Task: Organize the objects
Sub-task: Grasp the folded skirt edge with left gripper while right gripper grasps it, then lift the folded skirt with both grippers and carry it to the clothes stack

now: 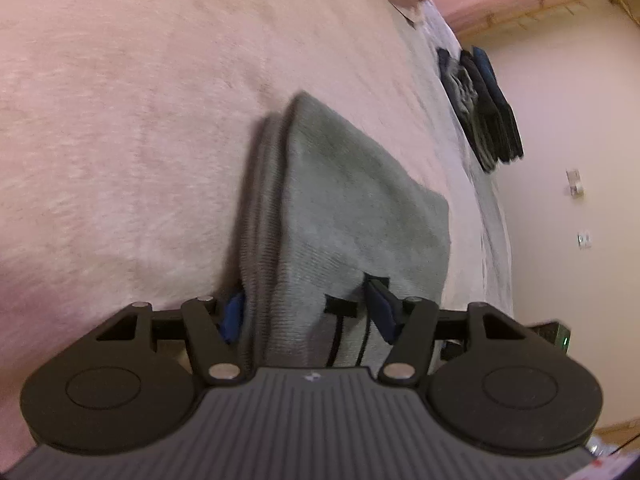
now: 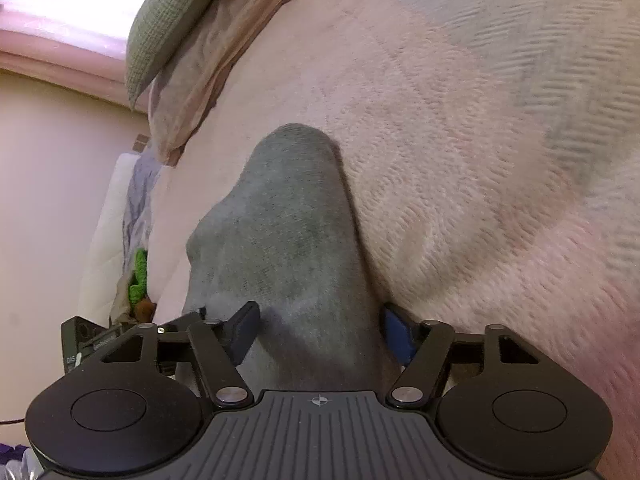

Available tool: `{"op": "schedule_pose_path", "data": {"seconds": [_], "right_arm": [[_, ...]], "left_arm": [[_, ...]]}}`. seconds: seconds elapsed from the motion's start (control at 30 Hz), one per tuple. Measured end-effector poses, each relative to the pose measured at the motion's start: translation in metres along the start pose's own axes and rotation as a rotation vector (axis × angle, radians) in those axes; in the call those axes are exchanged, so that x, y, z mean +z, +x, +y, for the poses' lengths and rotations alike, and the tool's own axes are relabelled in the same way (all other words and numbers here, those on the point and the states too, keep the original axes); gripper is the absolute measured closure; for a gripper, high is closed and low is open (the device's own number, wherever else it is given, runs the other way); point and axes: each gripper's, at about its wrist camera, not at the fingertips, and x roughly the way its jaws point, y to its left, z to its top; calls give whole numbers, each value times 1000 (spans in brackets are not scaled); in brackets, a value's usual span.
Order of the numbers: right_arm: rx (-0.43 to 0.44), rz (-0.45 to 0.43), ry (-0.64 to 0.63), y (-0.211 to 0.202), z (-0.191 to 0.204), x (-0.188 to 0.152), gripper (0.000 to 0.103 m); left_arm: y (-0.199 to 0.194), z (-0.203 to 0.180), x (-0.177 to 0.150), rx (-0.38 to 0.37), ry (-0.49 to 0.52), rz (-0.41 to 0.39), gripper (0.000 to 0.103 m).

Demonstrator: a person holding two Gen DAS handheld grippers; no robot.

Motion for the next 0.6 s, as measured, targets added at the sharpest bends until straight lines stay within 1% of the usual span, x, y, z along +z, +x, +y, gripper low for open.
{"op": "schedule_pose_path", "data": {"seconds": [0.03, 0.07, 0.1, 0.13, 0.17, 0.2, 0.23, 0.3, 0.37, 0.5, 0.6], "right_arm": [[1, -3, 13, 2, -1, 0, 52], [0, -5, 23, 2, -1, 0, 54], [-3, -10, 28, 0, -1, -1, 61], [-10, -16, 47, -2, -1, -2, 68], [-9, -18, 62, -6, 1, -2, 71], [-11, -21, 62, -10, 6, -1, 76], [-16, -17, 61, -15, 11, 1, 80], [-30, -13, 63, -25, 22, 8, 83], [-42, -25, 65, -37, 32, 20, 84], [-32, -66, 54, -77, 46, 56, 84], [-24, -106, 47, -114, 45, 96, 84]], "left_arm": [[2, -2, -1, 1, 22, -2, 50], [1, -2, -4, -2, 29, -6, 55], [-1, 0, -5, -9, 19, -11, 60], [-3, 0, -6, -20, 0, -13, 73], [-6, -1, -7, -25, -8, -19, 80], [-8, -7, -8, -17, 3, -28, 81], [-11, -18, -8, 13, 41, -36, 82], [-18, -38, -8, 42, 62, -44, 83], [-25, -60, -4, 65, 61, -61, 84], [-35, -110, 9, 67, 64, -113, 86], [-21, -161, 29, 54, 88, -133, 86]]}}
